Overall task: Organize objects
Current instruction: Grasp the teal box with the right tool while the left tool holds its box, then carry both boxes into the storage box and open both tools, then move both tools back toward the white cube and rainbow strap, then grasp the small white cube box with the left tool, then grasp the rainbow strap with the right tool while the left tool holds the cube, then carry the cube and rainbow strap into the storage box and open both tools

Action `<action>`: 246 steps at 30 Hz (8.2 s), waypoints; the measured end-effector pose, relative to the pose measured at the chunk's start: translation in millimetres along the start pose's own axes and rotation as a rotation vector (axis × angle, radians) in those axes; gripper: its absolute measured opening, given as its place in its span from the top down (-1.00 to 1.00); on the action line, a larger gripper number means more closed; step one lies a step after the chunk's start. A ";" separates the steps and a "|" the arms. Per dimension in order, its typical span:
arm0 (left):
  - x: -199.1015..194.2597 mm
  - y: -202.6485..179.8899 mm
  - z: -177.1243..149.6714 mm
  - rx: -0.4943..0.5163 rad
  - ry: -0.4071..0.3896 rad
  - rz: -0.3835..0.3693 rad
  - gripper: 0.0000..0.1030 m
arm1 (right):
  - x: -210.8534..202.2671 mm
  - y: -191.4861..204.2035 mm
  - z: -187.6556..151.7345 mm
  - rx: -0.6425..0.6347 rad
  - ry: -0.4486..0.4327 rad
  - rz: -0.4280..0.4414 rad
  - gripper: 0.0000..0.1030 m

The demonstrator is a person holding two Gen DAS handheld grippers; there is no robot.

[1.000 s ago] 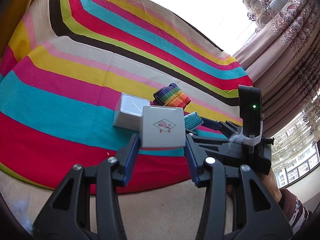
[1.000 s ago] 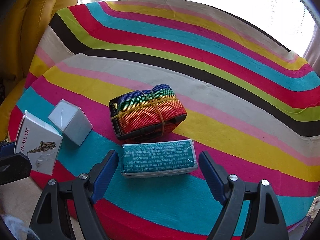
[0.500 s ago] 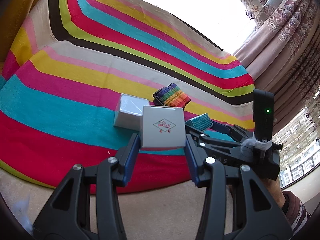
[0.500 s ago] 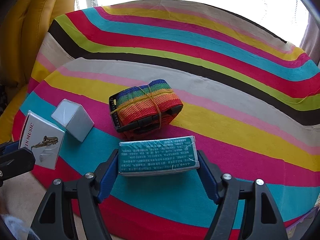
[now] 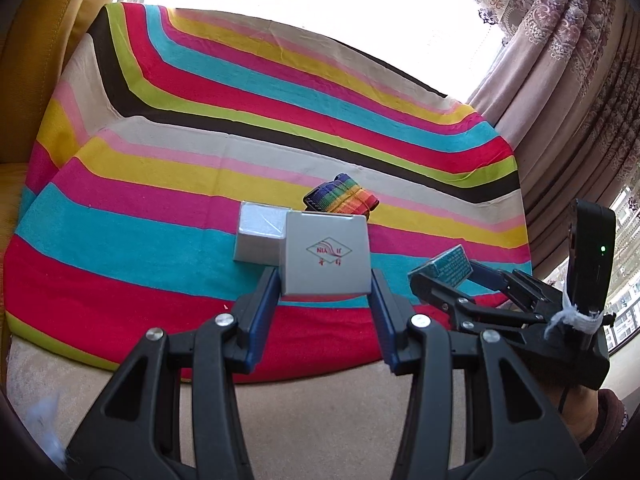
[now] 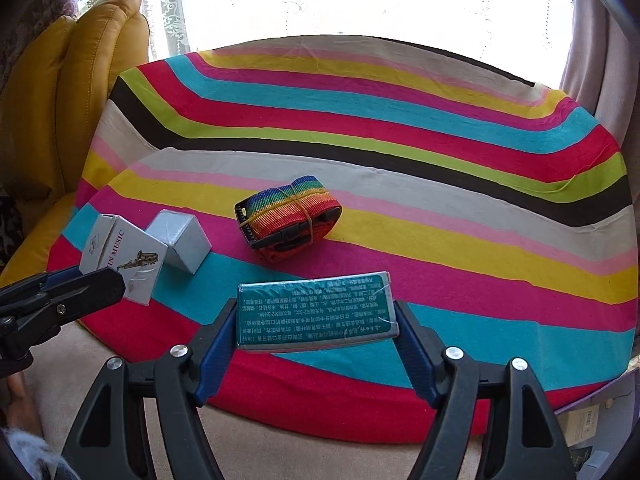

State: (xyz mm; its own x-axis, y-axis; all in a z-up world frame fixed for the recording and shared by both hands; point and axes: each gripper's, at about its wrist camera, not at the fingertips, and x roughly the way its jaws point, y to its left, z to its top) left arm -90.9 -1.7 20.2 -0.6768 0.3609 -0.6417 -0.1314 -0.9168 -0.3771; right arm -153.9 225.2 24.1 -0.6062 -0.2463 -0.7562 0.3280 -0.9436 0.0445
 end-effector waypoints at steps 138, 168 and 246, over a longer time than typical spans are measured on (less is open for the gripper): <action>93.8 24.8 51.6 0.056 0.311 0.168 -0.45 | -69.7 -54.4 -36.1 0.181 0.022 -0.165 -0.71; 39.0 81.7 38.6 -0.155 -0.009 0.113 0.01 | 61.7 0.0 76.2 0.510 0.124 -0.105 -0.71; 15.8 -133.5 -27.0 0.257 0.110 -0.062 0.01 | -118.2 -71.7 -79.2 0.349 -0.011 -0.279 -0.35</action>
State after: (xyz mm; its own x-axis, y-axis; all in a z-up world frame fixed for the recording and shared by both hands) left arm -64.5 131.1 42.4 -0.5809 0.4208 -0.6968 -0.3587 -0.9008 -0.2449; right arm -48.4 339.5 58.6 -0.6450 0.0273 -0.7637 -0.1122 -0.9919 0.0594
